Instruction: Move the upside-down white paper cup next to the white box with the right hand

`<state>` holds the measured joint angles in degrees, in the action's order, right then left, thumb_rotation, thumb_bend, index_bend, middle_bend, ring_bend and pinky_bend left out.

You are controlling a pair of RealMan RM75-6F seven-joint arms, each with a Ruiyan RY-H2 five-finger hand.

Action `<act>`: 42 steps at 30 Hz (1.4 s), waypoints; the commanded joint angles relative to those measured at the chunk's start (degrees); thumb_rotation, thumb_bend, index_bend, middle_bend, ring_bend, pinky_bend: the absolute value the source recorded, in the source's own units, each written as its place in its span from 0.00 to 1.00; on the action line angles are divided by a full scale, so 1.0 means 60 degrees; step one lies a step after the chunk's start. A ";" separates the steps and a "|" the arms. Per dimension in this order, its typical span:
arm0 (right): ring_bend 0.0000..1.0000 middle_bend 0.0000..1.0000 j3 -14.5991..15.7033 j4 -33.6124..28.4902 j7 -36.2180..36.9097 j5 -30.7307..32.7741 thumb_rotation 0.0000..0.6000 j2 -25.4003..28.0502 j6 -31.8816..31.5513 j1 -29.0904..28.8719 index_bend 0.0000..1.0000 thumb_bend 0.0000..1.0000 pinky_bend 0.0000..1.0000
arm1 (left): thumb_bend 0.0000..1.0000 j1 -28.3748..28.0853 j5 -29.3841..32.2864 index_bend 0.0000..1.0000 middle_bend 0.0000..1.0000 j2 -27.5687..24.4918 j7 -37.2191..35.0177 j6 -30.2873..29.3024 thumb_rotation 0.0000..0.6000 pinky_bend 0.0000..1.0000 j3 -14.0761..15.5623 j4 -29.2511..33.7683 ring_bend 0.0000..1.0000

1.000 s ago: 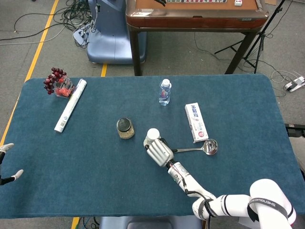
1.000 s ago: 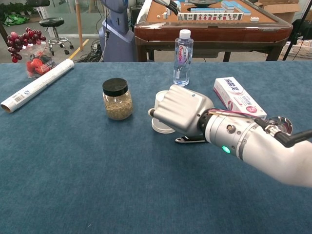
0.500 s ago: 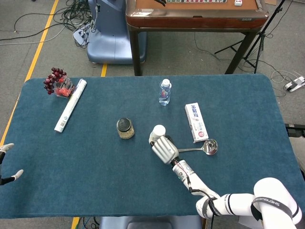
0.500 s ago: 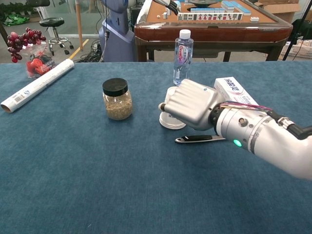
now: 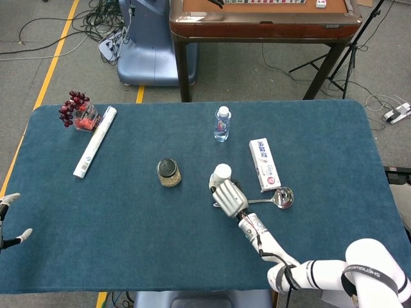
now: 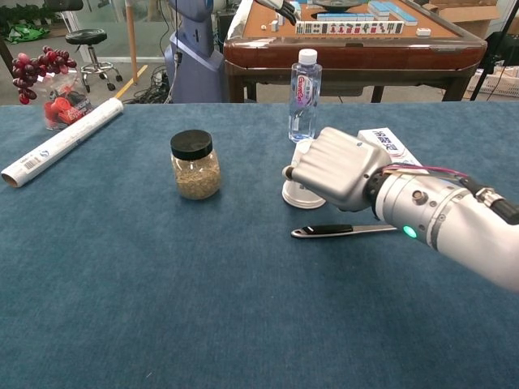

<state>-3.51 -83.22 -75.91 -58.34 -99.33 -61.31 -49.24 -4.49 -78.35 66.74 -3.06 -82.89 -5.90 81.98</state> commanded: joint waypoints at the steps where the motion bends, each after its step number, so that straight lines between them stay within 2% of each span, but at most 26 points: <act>1: 1.00 1.00 0.0031 -0.0028 -0.0068 0.0081 1.00 0.0040 -0.0057 -0.0003 0.22 0.90 0.99 | 0.06 0.0004 -0.0007 0.20 0.22 -0.0001 0.0005 -0.0015 1.00 0.59 0.0000 0.0005 0.29; 22: 1.00 1.00 0.0242 -0.0105 0.0368 0.0219 1.00 0.0599 -0.0620 0.0333 0.22 0.90 0.99 | 0.06 -0.0045 0.0005 0.20 0.22 0.0026 0.0102 0.0075 1.00 0.59 0.0017 -0.0004 0.29; 35: 1.00 1.00 0.0363 -0.0024 0.0398 0.0255 1.00 0.0593 -0.0502 0.0341 0.22 0.90 0.99 | 0.06 -0.0046 0.0019 0.20 0.22 0.0010 0.0042 0.0089 1.00 0.59 0.0014 -0.0016 0.29; 40: 0.99 1.00 0.0543 -0.0219 0.0943 -0.0315 1.00 0.0782 -0.0481 0.0408 0.22 0.88 0.99 | 0.06 -0.0045 0.0020 0.20 0.22 0.0007 0.0018 0.0081 1.00 0.59 0.0007 -0.0021 0.29; 42: 0.95 0.97 0.0668 -0.0452 0.1247 -0.0680 1.00 0.0966 -0.0498 0.0465 0.22 0.82 0.98 | 0.06 -0.0046 0.0021 0.20 0.22 0.0006 0.0019 0.0086 1.00 0.59 0.0009 -0.0017 0.29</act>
<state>-0.29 -84.68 -70.11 -60.58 -94.58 -64.26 -46.80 -4.77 -78.23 66.78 -2.95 -82.38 -5.85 81.87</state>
